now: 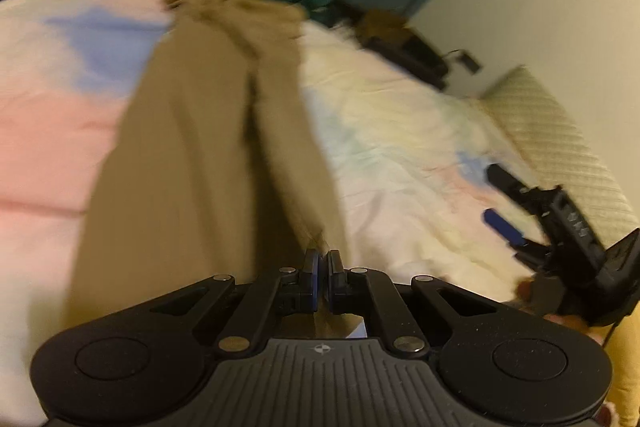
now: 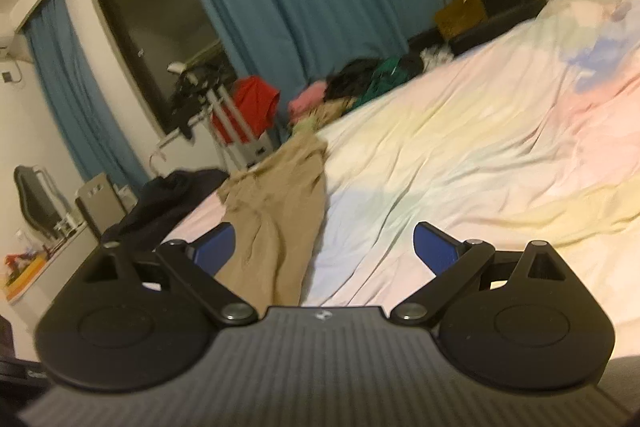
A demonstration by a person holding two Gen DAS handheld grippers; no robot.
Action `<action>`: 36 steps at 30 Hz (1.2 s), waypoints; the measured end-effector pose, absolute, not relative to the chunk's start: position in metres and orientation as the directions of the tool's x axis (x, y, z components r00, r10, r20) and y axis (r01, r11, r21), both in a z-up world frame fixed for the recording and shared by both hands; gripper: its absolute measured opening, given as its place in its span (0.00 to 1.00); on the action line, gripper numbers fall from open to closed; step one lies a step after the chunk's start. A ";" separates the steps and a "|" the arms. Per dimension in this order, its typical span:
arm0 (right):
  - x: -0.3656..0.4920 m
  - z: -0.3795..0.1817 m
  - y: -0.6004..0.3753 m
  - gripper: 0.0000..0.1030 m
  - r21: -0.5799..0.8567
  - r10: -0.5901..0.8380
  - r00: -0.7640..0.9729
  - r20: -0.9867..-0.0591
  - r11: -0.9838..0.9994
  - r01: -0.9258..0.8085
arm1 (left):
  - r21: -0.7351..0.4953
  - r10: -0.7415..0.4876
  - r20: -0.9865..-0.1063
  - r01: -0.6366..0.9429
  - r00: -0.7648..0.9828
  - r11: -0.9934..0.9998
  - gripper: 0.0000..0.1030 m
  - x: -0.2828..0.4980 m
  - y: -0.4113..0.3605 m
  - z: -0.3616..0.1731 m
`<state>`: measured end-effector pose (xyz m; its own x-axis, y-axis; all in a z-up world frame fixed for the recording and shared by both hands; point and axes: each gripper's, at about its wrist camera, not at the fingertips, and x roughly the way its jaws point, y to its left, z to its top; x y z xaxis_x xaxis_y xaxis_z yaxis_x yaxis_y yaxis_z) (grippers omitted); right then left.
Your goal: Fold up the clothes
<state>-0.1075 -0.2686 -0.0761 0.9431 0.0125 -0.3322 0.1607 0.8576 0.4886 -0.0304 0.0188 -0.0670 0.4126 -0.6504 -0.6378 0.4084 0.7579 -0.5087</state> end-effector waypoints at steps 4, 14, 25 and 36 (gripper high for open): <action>-0.089 -0.090 -0.262 0.94 0.535 0.146 0.892 -0.427 0.836 0.120 | -0.423 -0.548 -0.736 0.361 0.398 0.831 0.06 -0.023 0.030 -0.083; -0.052 -0.135 -0.244 0.64 0.716 0.495 0.654 -0.573 0.690 0.105 | -0.441 -0.505 -0.745 0.246 0.435 0.863 0.65 0.008 0.076 -0.070; -0.033 -0.171 -0.201 0.53 0.753 0.651 0.413 -0.636 0.642 0.147 | -0.476 -0.443 -0.808 0.012 0.389 0.879 0.67 0.037 0.106 -0.104; -0.058 -0.152 -0.195 0.10 0.726 0.594 0.503 -0.628 0.680 0.104 | -0.582 -0.558 -0.752 0.046 0.349 0.812 0.22 0.015 0.111 -0.110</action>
